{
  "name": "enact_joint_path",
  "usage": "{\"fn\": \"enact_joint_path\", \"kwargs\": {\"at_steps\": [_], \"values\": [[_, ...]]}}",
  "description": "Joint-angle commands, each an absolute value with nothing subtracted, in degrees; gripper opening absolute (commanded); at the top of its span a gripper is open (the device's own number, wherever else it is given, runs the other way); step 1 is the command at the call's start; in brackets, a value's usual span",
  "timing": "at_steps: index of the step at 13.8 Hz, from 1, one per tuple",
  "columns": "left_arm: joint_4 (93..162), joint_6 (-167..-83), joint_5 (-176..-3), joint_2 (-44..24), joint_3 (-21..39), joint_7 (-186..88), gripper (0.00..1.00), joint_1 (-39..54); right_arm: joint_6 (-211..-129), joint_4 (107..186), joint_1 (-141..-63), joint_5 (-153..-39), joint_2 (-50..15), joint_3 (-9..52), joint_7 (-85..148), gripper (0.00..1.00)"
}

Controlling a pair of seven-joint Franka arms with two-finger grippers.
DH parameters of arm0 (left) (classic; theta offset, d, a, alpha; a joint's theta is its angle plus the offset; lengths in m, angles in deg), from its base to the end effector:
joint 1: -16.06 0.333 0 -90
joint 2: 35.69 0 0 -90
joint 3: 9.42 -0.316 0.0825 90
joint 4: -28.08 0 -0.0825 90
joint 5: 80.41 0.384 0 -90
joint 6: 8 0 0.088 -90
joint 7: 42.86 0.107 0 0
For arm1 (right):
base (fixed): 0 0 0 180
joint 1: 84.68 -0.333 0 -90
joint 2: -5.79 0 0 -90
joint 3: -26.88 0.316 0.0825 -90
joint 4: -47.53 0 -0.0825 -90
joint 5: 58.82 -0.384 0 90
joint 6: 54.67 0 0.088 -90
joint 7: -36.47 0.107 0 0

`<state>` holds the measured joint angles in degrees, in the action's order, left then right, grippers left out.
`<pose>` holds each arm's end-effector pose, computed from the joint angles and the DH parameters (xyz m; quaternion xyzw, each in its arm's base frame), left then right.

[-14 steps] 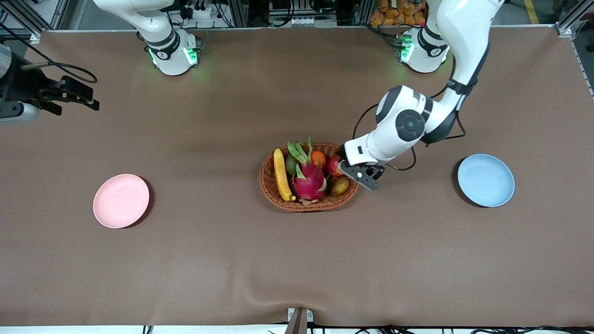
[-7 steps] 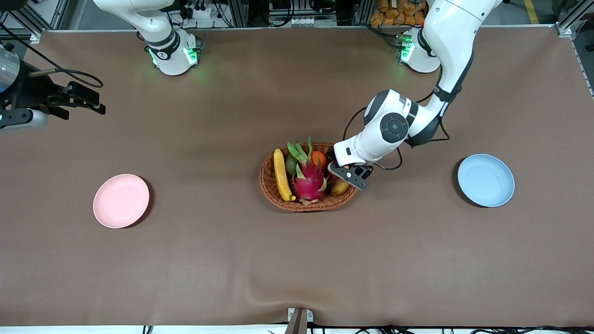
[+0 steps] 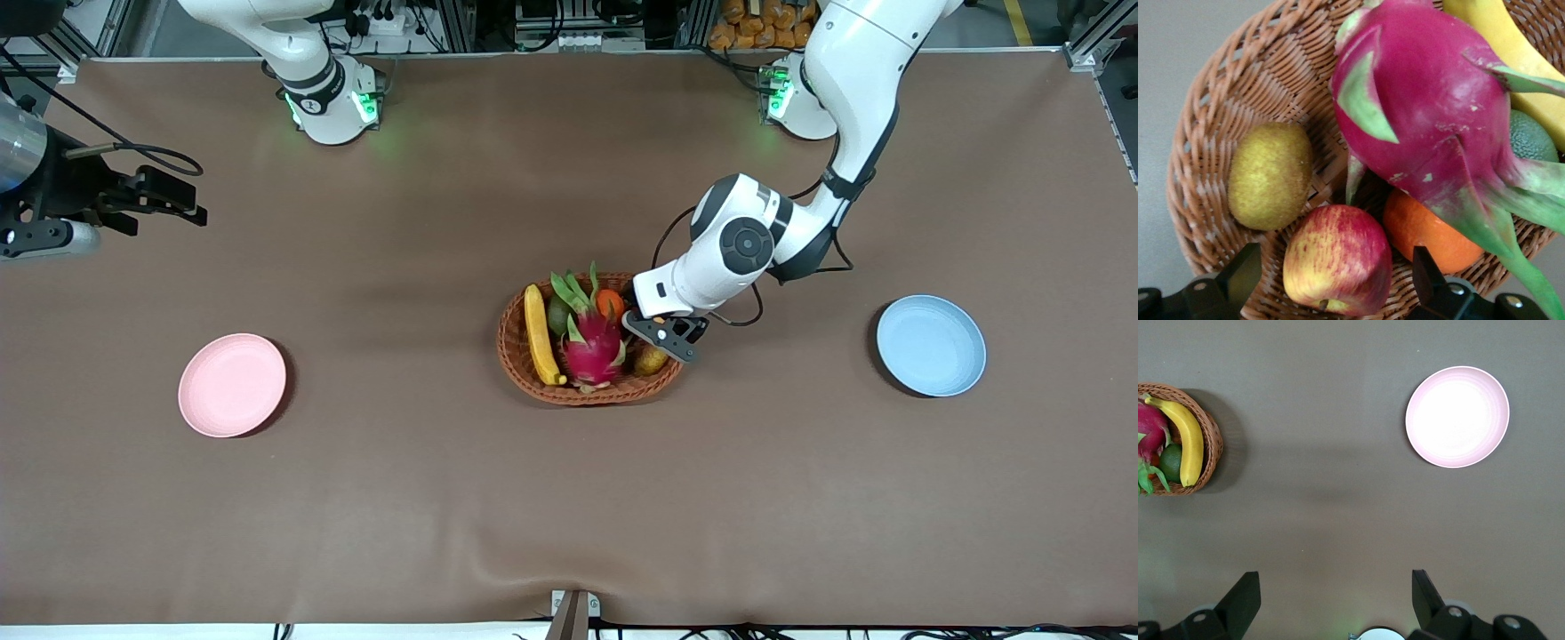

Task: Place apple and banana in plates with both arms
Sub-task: 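Lower the left gripper and grasp the red apple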

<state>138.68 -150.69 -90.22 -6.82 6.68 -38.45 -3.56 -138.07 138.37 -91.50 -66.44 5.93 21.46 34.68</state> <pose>0.5192 -0.3615 0.2410 0.9576 -0.2594 0.0001 0.1251 0.5399 0.0286 0.6107 -0.9953 -0.0311 0.0633 0.0667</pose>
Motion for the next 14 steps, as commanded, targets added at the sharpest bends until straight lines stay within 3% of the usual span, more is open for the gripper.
{"fn": "enact_joint_path", "kwargs": {"at_steps": [1,9,10,11,12,13,14], "values": [[139.3,-152.1,-90.3,-6.5,6.5,-39.8,1.00,-4.1,-138.4,138.3,-91.5,-66.9,5.4,21.3,34.2,1.00],[139.4,-152.3,-90.0,-5.3,6.2,-39.8,1.00,-4.9,-138.8,138.3,-91.5,-66.9,5.3,21.3,34.2,1.00],[139.4,-152.3,-89.9,-5.2,6.2,-39.8,0.96,-4.9,-138.8,138.3,-91.5,-66.9,5.3,21.3,34.2,1.00],[139.4,-152.3,-89.9,-5.2,6.2,-39.8,0.88,-4.9,-138.9,138.3,-91.5,-66.9,5.3,21.3,34.2,1.00],[139.4,-152.3,-89.9,-5.3,6.2,-39.7,0.73,-4.8,-138.8,138.3,-91.5,-66.9,5.3,21.3,34.2,1.00],[139.4,-152.1,-89.9,-5.4,6.2,-39.7,0.56,-4.8,-138.8,138.3,-91.5,-66.9,5.3,21.3,34.2,1.00],[139.4,-152.1,-89.9,-5.6,6.2,-40.0,0.31,-4.8,-138.8,138.3,-91.5,-66.9,5.2,21.3,34.2,1.00]]}}
